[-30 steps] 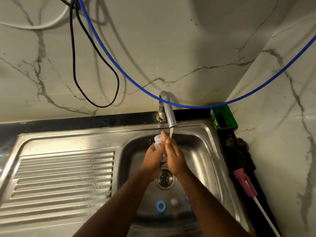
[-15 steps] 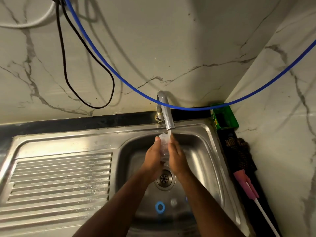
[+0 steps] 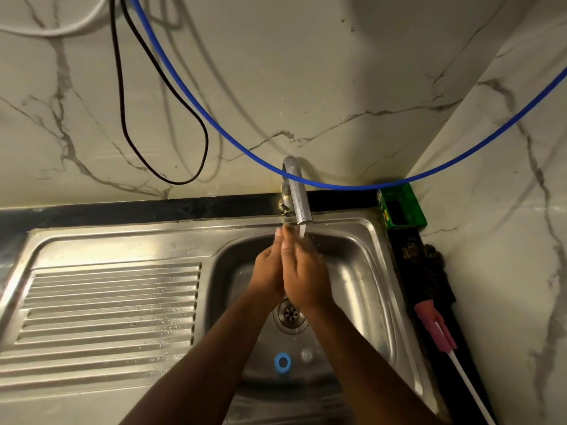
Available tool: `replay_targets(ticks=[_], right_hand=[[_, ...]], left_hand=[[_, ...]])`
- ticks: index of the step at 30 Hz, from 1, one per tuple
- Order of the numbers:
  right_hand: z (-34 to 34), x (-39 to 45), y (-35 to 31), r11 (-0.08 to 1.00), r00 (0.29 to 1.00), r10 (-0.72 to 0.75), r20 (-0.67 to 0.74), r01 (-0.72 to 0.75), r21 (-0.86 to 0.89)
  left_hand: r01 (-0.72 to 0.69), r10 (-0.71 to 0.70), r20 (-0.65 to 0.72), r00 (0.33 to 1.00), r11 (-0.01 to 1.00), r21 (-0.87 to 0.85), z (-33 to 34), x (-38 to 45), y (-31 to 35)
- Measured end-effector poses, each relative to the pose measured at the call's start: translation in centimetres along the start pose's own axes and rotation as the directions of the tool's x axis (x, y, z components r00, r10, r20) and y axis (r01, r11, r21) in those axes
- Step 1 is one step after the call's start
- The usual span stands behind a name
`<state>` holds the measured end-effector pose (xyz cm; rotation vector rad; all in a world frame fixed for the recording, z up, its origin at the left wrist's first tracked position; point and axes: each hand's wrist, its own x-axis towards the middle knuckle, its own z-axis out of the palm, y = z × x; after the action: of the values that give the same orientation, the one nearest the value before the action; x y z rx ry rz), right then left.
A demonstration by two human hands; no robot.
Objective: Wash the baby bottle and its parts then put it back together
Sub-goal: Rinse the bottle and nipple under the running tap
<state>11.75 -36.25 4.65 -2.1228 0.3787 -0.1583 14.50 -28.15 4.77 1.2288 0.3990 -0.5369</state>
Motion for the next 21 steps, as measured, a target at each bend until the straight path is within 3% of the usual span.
replay_targets(ticks=[1,4,7,9,13,16,19,21], right_hand=[[0.0,0.0,0.5,1.000,0.999,0.005,0.034,-0.006,0.013],[-0.4,0.2,1.0,0.966,0.972,0.189,0.142,-0.210,0.151],[-0.4,-0.5,0.9,0.996,0.997,0.036,0.069,-0.031,-0.078],[-0.4,-0.8,1.0,0.980,0.994,-0.086,0.072,0.098,-0.175],[-1.1,-0.7,0.6,0.987,0.972,-0.012,0.233,-0.026,0.160],[-1.6,-0.4,0.7,0.978,0.973,0.058,0.222,-0.100,0.181],[-1.7,-1.3,0.6,0.988,0.979,-0.135,0.154,0.122,0.095],[-1.7,-1.1,0.9,0.983,0.981,-0.024,0.194,-0.012,0.181]], left_hand=[[-0.012,0.012,0.003,1.000,1.000,0.004,-0.1,-0.1,0.3],[-0.035,0.034,0.072,0.997,0.999,0.003,-0.4,-0.9,0.7],[0.088,-0.082,0.114,0.990,0.995,-0.045,-0.4,-1.1,0.8],[0.086,-0.084,0.181,0.980,0.996,-0.006,0.0,-1.5,1.0],[-0.014,0.017,0.130,0.991,1.000,-0.025,0.2,-1.5,0.9],[-0.004,0.002,0.135,0.991,1.000,0.014,0.0,-1.7,0.2],[-0.046,0.045,0.100,0.994,0.999,0.010,-0.7,-1.5,0.4],[-0.083,0.080,0.093,0.992,0.996,0.025,-0.8,-1.6,0.6]])
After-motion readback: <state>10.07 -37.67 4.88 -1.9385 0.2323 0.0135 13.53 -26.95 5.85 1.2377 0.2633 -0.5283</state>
